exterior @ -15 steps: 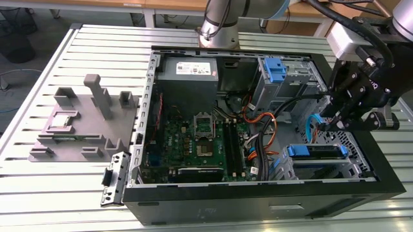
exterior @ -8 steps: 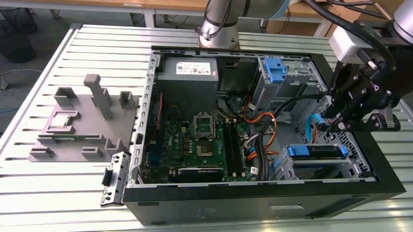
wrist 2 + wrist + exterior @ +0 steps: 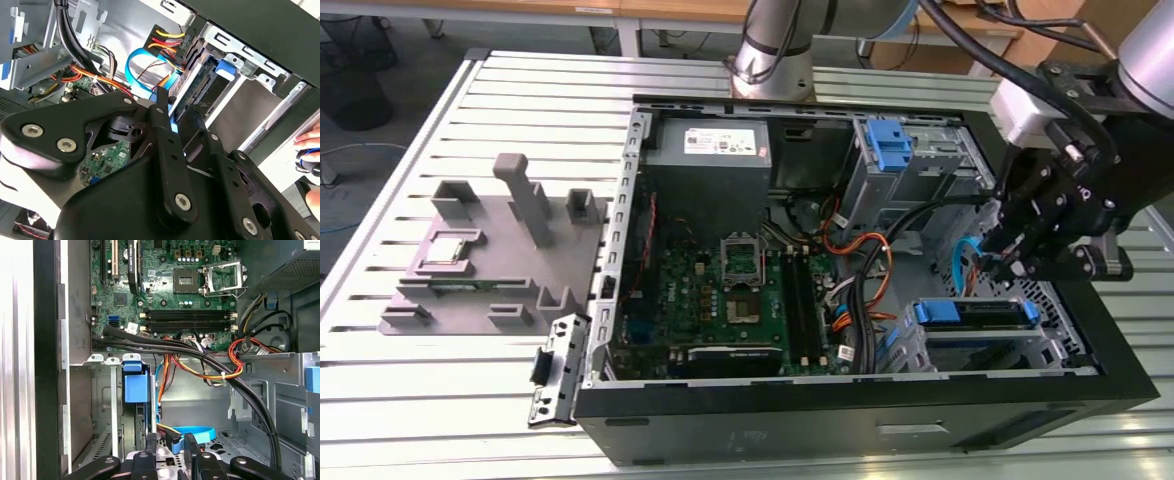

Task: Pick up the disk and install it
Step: 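Insert the first disk wire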

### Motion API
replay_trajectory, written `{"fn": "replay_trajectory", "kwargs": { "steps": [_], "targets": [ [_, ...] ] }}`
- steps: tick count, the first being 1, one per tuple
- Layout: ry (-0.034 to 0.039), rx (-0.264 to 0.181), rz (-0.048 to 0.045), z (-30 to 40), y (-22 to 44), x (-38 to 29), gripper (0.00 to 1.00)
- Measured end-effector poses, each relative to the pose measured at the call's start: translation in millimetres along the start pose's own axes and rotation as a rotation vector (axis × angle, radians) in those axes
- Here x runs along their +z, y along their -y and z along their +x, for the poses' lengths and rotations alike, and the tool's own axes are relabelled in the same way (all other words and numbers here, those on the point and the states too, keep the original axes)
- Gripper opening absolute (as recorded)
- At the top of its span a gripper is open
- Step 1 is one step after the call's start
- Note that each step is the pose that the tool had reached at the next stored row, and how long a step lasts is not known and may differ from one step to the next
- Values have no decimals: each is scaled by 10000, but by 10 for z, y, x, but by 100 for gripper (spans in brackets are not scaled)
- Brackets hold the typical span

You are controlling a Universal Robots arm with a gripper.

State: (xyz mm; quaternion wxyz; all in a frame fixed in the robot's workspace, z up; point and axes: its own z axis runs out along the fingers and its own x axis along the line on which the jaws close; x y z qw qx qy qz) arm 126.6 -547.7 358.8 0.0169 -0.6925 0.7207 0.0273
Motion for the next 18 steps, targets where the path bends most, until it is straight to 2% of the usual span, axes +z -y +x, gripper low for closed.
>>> {"fn": "replay_trajectory", "kwargs": {
  "steps": [8,18],
  "targets": [
    [0,0,-1,4,1,64,36],
    [1,0,-1,5,1,68,34]
  ]
}}
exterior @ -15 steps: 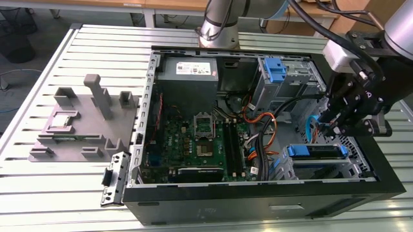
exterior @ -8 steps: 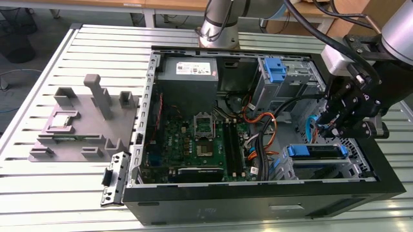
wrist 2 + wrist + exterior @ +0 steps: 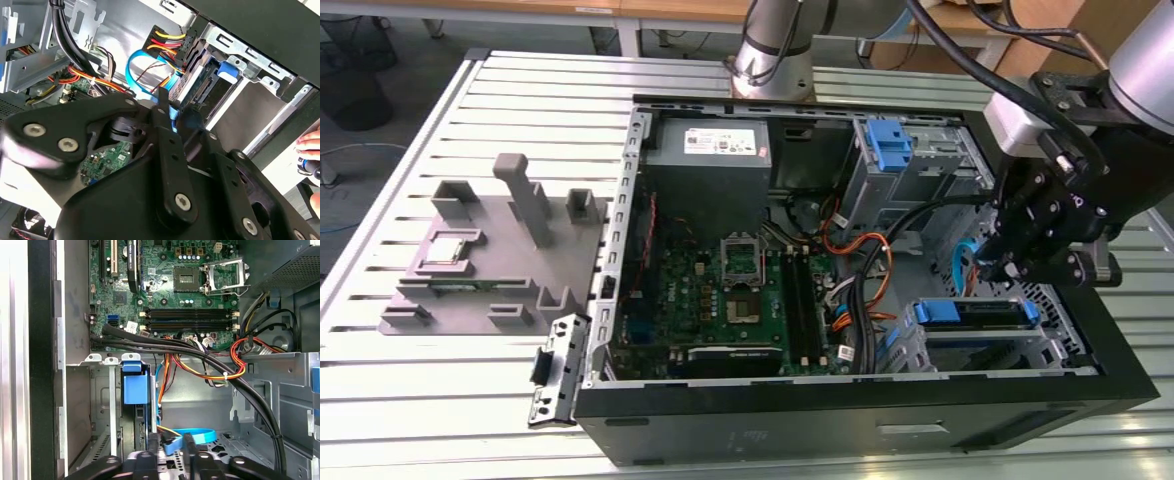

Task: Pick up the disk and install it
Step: 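Insert the first disk wire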

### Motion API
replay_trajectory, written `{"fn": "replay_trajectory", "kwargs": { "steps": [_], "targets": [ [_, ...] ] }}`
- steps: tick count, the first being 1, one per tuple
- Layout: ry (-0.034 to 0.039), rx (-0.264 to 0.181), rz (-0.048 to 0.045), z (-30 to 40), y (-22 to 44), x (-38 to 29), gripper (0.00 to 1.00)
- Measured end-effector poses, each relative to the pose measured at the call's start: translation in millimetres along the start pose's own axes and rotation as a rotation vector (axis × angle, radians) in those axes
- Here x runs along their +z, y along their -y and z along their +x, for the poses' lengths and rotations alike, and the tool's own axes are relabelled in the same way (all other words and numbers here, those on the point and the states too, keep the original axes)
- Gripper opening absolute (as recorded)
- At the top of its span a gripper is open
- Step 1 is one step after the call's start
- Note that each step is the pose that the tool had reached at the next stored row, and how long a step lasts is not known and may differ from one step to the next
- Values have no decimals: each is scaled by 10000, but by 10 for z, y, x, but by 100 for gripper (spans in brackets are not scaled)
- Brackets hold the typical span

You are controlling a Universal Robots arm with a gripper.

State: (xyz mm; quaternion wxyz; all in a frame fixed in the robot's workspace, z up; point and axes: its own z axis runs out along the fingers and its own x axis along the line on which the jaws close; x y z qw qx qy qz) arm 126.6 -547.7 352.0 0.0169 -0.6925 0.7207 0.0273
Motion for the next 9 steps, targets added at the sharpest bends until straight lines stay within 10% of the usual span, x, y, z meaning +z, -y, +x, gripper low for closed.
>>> {"fn": "replay_trajectory", "kwargs": {
  "steps": [9],
  "targets": [
    [0,0,0,0,0,1,16]
  ]
}}
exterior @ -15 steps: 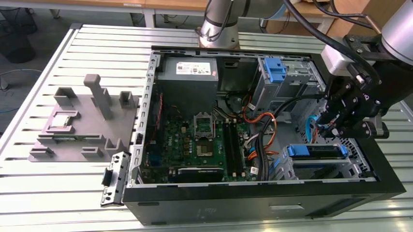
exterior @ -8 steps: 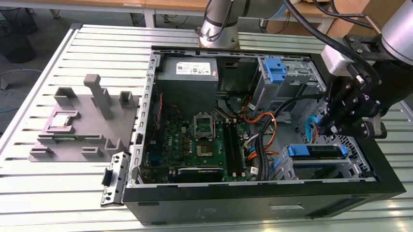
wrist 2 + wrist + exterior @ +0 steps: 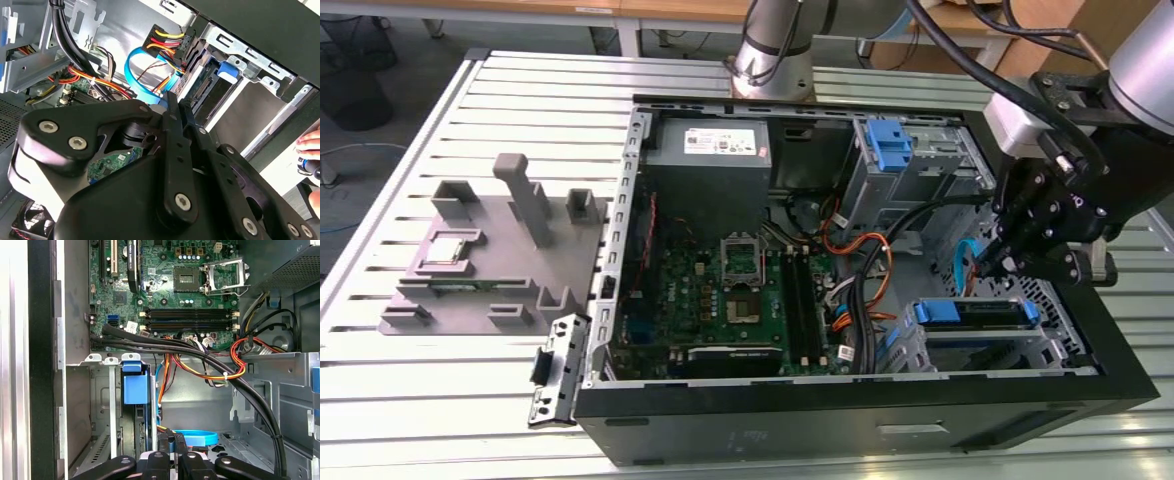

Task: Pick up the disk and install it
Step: 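Insert the first disk wire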

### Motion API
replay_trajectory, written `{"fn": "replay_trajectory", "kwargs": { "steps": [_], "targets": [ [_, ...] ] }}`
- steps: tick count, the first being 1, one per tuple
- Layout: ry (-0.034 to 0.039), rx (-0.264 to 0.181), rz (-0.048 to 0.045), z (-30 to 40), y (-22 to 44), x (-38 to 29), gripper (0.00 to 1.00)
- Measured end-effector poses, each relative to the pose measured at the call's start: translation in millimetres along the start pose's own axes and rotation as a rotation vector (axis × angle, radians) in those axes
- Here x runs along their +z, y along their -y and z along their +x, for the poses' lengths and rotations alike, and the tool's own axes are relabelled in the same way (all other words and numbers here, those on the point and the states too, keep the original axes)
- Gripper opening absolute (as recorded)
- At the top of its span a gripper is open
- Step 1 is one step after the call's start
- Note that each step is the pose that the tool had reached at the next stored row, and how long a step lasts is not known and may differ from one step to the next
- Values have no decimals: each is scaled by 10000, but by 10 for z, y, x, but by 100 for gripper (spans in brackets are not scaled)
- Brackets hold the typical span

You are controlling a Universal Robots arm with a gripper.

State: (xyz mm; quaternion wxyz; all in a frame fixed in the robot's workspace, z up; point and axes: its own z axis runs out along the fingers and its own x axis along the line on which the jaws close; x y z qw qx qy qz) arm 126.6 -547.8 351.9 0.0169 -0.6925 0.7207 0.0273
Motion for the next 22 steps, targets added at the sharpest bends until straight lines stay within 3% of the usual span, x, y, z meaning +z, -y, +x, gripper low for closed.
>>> {"fn": "replay_trajectory", "kwargs": {
  "steps": [6,11,15,20,22],
  "targets": [
    [0,0,2,15,0,1,16],
    [2,-3,54,79,-7,12,16],
    [5,-11,178,165,-10,28,16],
    [19,-41,488,181,-42,54,16],
    [22,-45,556,183,-58,65,16]
  ]
}}
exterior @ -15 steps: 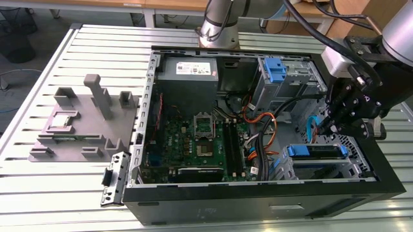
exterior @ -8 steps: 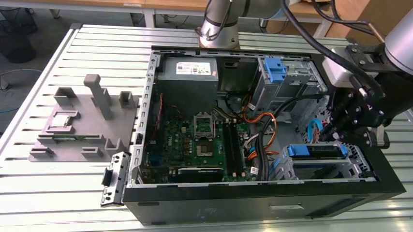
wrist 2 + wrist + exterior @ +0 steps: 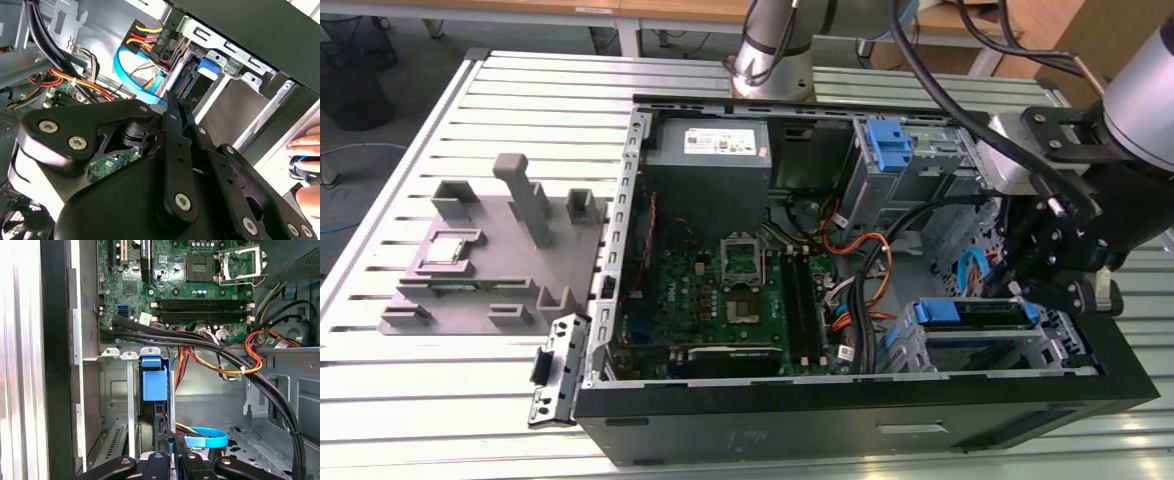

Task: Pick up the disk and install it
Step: 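Insert the first disk wire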

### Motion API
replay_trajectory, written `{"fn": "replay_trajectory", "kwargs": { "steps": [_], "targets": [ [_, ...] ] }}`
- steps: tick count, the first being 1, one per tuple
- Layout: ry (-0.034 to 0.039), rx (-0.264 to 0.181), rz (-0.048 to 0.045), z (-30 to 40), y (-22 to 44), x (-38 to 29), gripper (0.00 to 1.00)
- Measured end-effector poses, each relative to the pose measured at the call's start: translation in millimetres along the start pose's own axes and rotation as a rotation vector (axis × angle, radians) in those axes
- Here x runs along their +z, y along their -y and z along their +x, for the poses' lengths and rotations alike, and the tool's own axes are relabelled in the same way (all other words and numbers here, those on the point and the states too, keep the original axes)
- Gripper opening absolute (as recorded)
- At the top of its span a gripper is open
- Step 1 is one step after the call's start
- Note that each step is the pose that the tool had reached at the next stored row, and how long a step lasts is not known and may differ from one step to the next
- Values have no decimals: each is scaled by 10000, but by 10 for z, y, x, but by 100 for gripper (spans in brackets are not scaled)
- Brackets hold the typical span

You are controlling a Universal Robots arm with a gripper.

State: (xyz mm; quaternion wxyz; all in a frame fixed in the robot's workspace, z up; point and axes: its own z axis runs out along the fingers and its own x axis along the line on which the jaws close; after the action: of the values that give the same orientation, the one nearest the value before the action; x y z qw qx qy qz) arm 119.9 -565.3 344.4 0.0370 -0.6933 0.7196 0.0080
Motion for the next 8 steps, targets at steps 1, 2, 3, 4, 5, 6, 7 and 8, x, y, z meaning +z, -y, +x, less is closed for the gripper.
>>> {"fn": "replay_trajectory", "kwargs": {
  "steps": [1,2,3,4,5,6,7,8],
  "targets": [
    [0,-3,28,0,-4,7,16],
    [-1,-5,41,1,-7,12,16],
    [-1,-7,46,2,-11,19,16],
    [0,-8,48,2,-16,24,16],
    [0,-9,49,3,-20,27,16],
    [1,-10,51,4,-25,30,16],
    [1,-12,52,7,-28,33,16],
    [2,-13,54,11,-29,36,16]
  ]
}}
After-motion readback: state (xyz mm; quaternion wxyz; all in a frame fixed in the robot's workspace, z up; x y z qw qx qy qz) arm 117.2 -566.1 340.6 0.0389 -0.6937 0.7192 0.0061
